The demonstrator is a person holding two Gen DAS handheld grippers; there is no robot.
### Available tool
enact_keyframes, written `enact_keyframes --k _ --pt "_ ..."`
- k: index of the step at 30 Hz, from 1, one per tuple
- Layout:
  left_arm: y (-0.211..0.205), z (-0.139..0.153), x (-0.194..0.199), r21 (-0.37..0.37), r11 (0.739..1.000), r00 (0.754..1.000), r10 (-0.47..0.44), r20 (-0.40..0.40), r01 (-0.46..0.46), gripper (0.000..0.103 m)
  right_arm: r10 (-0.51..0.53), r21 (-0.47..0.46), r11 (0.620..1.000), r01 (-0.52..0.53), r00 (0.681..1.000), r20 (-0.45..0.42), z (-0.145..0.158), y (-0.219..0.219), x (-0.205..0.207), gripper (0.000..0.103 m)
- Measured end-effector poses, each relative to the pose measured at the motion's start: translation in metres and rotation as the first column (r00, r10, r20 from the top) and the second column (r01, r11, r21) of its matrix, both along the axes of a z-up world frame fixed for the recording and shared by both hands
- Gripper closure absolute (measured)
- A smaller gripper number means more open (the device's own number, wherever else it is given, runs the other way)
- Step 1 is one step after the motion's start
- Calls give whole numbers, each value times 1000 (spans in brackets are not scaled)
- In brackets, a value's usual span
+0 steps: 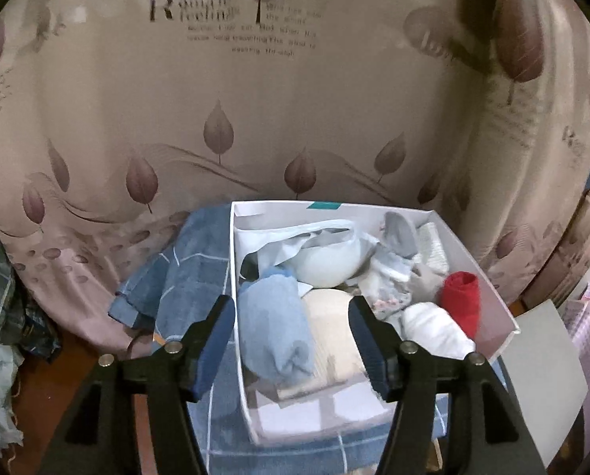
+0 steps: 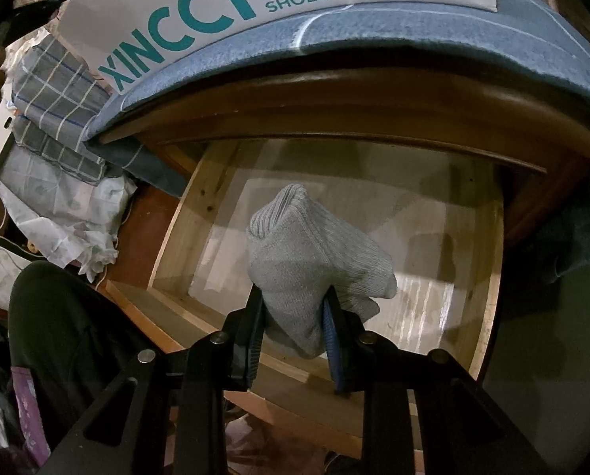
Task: Take underwear out of drawer
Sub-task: 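Carry the grey sock into the box and open the right gripper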
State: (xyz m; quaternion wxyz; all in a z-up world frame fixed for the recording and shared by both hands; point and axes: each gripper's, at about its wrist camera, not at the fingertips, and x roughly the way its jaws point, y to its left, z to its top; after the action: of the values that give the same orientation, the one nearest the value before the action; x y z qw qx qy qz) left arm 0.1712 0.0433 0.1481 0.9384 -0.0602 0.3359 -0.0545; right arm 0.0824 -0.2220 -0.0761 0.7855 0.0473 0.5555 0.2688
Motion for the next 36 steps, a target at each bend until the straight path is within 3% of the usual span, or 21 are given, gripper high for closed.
enact_keyframes --k 5,13,16,20,25,30,33,36 --pt "3 -8 -55 1 1000 999 -31 26 31 37 -7 35 999 7 1000 -4 5 -3 -1 78" --pt "24 -72 -118 -36 998 994 -58 -92 55 37 -16 88 996 14 1000 27 29 -7 -20 78" --pt "26 -93 -128 -7 999 993 -35 -111 34 37 -19 113 994 13 999 51 48 -9 -33 78" --pt "32 -110 -130 -70 997 991 -28 -131 19 37 -25 160 987 4 991 131 96 -14 -51 78" --pt "32 -113 -130 -77 997 993 -23 -115 14 37 -25 194 980 -32 958 285 183 -10 -59 78" --pt "21 -113 -133 -50 998 993 -51 -106 46 37 0 189 978 -82 917 400 252 9 -37 78" --pt "14 -112 -135 -12 998 994 -62 -89 61 37 15 156 983 -92 899 437 272 28 -9 78" --pt "9 -112 -137 18 997 994 -72 -81 74 37 7 141 987 -74 905 426 274 41 28 78"
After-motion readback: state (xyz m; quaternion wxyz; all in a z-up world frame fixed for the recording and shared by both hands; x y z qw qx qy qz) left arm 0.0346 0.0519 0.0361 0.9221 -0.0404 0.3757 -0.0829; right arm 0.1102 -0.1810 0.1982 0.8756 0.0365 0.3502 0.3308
